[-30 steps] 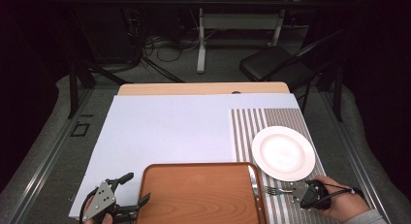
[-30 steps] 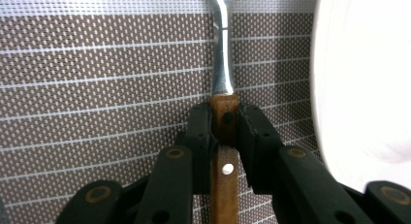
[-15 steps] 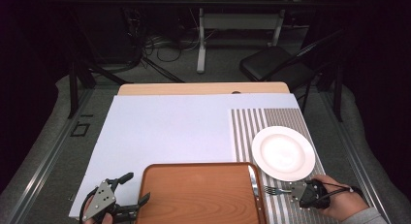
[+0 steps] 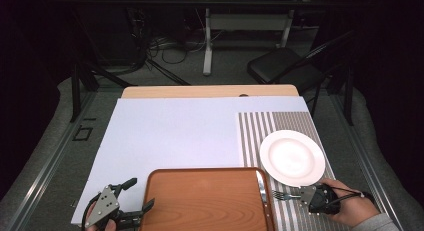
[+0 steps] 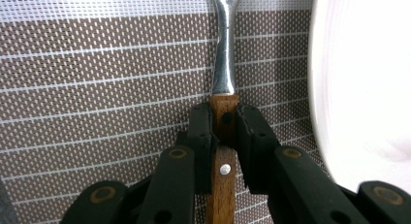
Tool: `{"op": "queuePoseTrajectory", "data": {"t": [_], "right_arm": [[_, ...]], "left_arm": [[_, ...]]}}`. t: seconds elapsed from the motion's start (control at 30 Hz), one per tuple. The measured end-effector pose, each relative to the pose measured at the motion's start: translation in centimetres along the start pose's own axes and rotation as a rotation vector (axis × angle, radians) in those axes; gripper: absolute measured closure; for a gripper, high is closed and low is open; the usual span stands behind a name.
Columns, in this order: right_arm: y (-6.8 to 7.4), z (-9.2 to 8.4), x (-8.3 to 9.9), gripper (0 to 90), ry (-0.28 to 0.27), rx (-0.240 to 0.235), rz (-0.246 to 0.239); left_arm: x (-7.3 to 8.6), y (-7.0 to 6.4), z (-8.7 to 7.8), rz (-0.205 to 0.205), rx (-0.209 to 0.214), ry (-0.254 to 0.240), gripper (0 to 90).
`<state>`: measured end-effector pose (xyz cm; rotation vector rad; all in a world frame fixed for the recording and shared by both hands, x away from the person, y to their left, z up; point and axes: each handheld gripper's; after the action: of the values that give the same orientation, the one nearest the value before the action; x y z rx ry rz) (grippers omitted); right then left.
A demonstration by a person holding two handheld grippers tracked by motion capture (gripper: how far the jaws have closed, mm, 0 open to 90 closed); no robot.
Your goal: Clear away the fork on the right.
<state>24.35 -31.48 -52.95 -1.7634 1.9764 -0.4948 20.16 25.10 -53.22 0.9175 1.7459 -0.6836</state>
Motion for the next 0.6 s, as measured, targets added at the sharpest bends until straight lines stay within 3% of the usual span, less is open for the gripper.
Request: {"op": "queuePoseTrajectory", "data": {"t": [0.07, 0.23, 0.6], "right_arm": [[-0.1, -0.2, 0.0, 77.5, 0.025, -0.009, -0.009], [-0.1, -0.5, 0.1, 77.5, 0.028, -0.01, 0.0], [-0.4, -2.8, -0.1, 77.6, -0.003, -0.015, 0.08]], "left_arm": [[0.0, 0.0, 0.0, 0.0, 0.0, -0.001, 15.6], [0.0, 0.0, 0.0, 0.001, -0.001, -0.001, 15.6], [-0.1, 0.0, 0.1, 0.002, -0.003, -0.001, 15.6]]}}
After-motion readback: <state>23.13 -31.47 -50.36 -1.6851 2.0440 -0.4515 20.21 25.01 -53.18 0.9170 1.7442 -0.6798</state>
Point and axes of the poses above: each handheld gripper's, and its own axes: z roughly forward along the jaws, x roughly out of its underside, y roughly to its left, and after that the axes turned 12 degrees about x, right-handed
